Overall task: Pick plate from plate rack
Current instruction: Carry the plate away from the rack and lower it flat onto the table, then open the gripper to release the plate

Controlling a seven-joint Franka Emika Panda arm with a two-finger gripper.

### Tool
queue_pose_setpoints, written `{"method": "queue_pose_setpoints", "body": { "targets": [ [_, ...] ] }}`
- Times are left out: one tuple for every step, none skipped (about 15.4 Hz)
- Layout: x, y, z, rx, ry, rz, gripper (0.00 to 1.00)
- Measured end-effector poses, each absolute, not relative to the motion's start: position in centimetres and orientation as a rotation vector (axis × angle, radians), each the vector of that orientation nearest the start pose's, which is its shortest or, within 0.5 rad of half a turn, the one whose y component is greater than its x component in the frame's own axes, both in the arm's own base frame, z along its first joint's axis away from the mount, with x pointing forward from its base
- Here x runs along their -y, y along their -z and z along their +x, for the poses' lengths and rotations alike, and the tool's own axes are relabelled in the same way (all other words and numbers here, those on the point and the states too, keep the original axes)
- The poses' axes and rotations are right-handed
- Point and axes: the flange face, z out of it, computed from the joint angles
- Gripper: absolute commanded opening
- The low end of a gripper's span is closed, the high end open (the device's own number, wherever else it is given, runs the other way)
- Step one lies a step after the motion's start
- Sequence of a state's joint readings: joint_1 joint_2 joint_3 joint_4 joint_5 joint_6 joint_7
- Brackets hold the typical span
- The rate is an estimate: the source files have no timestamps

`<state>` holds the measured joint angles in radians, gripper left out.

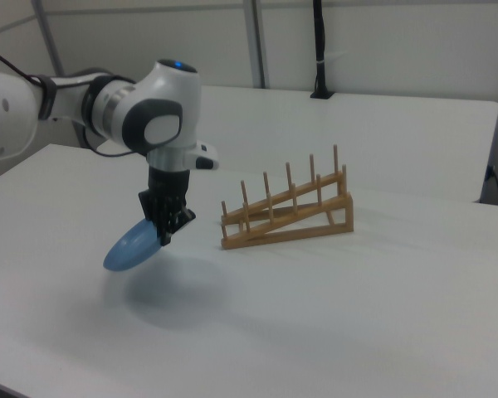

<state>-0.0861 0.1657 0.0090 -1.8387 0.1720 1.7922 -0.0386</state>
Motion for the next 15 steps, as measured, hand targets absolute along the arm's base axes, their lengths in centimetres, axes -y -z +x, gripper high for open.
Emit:
{"method": "queue_pose_setpoints", "body": {
  "targets": [
    [2.8,-41.3,57.9,-0.137,-0.305,-2.947,0.0],
    [2.7,-40.6,57.8,-0.138,-0.313,-2.946,0.0],
    [2.7,-40.0,57.6,-0.14,-0.327,-2.945,0.0],
    [2.7,-39.4,57.6,-0.14,-0.333,-2.945,0.0],
    [2.6,-38.9,57.6,-0.141,-0.334,-2.945,0.0],
    [2.6,-38.3,57.7,-0.142,-0.337,-2.946,0.02],
    [2.5,-37.7,57.6,-0.142,-0.351,-2.944,0.11],
    [2.5,-37.0,57.6,-0.142,-0.368,-2.943,0.22],
    [2.5,-36.4,57.6,-0.142,-0.384,-2.941,0.53],
    [2.5,-35.9,57.6,-0.139,-0.397,-2.941,0.81],
    [2.5,-35.4,57.6,-0.135,-0.408,-2.939,0.86],
    [2.5,-35.3,57.6,-0.133,-0.41,-2.938,0.88],
    [2.5,-35.4,57.6,-0.132,-0.409,-2.938,0.91],
    [2.5,-35.4,57.6,-0.131,-0.408,-2.939,0.93],
    [2.5,-35.5,57.6,-0.132,-0.404,-2.939,0.98]
  ]
}}
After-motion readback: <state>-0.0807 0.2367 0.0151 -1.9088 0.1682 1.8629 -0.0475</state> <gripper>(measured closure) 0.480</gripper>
